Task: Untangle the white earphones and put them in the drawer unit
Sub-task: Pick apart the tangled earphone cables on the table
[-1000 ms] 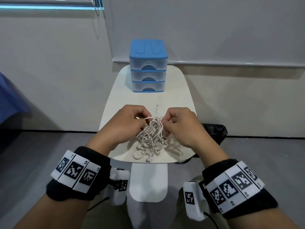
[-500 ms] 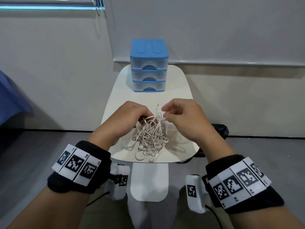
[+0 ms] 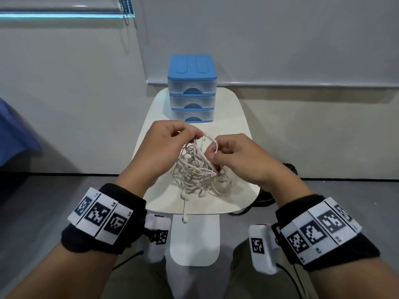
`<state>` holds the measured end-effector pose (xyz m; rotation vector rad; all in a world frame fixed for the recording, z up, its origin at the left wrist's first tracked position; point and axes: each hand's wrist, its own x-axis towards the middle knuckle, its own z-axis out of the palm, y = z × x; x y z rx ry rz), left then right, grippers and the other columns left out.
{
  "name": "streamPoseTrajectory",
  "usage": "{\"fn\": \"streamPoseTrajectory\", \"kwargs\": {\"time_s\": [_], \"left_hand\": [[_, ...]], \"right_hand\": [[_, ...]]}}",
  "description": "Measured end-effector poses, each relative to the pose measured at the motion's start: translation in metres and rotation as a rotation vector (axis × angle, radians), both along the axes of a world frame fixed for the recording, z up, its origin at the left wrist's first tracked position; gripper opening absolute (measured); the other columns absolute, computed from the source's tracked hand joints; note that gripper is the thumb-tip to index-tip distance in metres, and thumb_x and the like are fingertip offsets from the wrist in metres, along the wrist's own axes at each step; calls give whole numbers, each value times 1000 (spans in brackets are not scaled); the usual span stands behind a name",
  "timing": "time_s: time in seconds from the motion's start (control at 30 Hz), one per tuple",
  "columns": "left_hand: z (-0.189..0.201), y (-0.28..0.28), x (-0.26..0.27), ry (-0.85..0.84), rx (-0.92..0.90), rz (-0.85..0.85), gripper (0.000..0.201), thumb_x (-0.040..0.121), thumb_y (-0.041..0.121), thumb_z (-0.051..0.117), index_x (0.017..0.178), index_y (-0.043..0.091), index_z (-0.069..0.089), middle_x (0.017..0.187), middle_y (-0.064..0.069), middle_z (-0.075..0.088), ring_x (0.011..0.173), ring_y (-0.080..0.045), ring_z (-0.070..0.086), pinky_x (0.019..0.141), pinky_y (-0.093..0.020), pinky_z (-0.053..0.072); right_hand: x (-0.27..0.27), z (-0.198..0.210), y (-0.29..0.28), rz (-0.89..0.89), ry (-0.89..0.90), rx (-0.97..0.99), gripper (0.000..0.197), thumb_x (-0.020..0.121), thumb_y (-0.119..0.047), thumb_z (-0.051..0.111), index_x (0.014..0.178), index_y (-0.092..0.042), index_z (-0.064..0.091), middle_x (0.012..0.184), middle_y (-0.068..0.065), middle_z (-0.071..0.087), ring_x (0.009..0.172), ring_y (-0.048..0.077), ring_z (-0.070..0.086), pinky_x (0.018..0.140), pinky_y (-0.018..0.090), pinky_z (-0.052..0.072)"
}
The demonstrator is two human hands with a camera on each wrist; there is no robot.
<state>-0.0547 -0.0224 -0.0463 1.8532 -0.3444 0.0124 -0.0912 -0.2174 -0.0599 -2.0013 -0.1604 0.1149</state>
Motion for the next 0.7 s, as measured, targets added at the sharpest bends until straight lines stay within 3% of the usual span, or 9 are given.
{"fn": "streamPoseTrajectory", "kwargs": {"time_s": [0.07, 0.13, 0.2, 0.3, 0.4, 0.47, 0.53, 0.6, 0.7], "left_hand": [[-2, 0, 0, 8, -104, -71, 13, 95, 7, 70, 96, 17, 79, 94, -5, 78, 90, -13, 70, 89, -26, 55], [-3, 1, 1, 46, -149, -125, 17, 91, 3, 75, 99, 17, 72, 88, -7, 70, 85, -19, 68, 81, -24, 55], [-4, 0, 2, 104, -133, -184, 23, 89, 4, 77, 104, 16, 65, 81, -5, 61, 77, -21, 63, 73, -25, 52], [-4, -2, 5, 108, 5, -268, 14, 93, 14, 76, 105, 15, 68, 83, -9, 58, 77, -21, 55, 75, -36, 45], [0, 0, 7, 99, 64, -287, 5, 94, 20, 75, 95, 15, 77, 91, -7, 73, 84, -17, 60, 82, -36, 49], [5, 2, 9, 109, 67, -279, 5, 92, 19, 76, 93, 15, 78, 103, -8, 78, 88, -15, 65, 86, -32, 51], [10, 4, 11, 109, 85, -269, 3, 93, 16, 75, 93, 16, 78, 104, -4, 79, 83, -13, 63, 78, -28, 50], [14, 5, 13, 81, 93, -283, 10, 94, 11, 72, 93, 19, 79, 97, -5, 78, 77, -14, 57, 72, -25, 46], [19, 7, 11, 56, 79, -374, 22, 90, 7, 63, 94, 21, 80, 76, -8, 65, 72, -20, 46, 68, -23, 41]], "right_hand": [[4, 1, -1, -37, -39, -51, 21, 99, -16, 62, 84, -4, 69, 69, 7, 67, 66, 18, 56, 71, 37, 45], [8, 8, -2, -117, -79, -88, 27, 99, -25, 61, 78, -12, 72, 72, 3, 73, 66, 17, 64, 71, 45, 51], [10, 22, 0, -167, -139, -117, 28, 96, -29, 61, 76, -11, 70, 74, 2, 75, 72, 18, 70, 79, 51, 57], [8, 54, 5, -170, -197, -109, 25, 86, -27, 64, 68, -10, 67, 79, 5, 76, 77, 19, 66, 84, 50, 54], [-1, 84, 9, -79, -170, 135, 17, 80, -16, 66, 63, -17, 66, 78, 10, 73, 80, 18, 63, 81, 42, 48], [-9, 95, 9, 41, -139, 411, 5, 79, -17, 66, 79, -13, 68, 78, 8, 66, 86, 21, 61, 81, 35, 45], [-14, 99, 8, 136, -119, 514, 25, 83, -17, 64, 107, -11, 71, 74, 4, 58, 88, 24, 58, 83, 32, 47], [-16, 95, 8, 196, -110, 437, 54, 84, -13, 66, 138, -21, 62, 71, 6, 50, 81, 26, 53, 82, 33, 49], [-13, 89, 11, 149, -157, 176, 77, 89, -4, 69, 152, -42, 46, 72, 5, 41, 70, 20, 46, 69, 29, 47]]}}
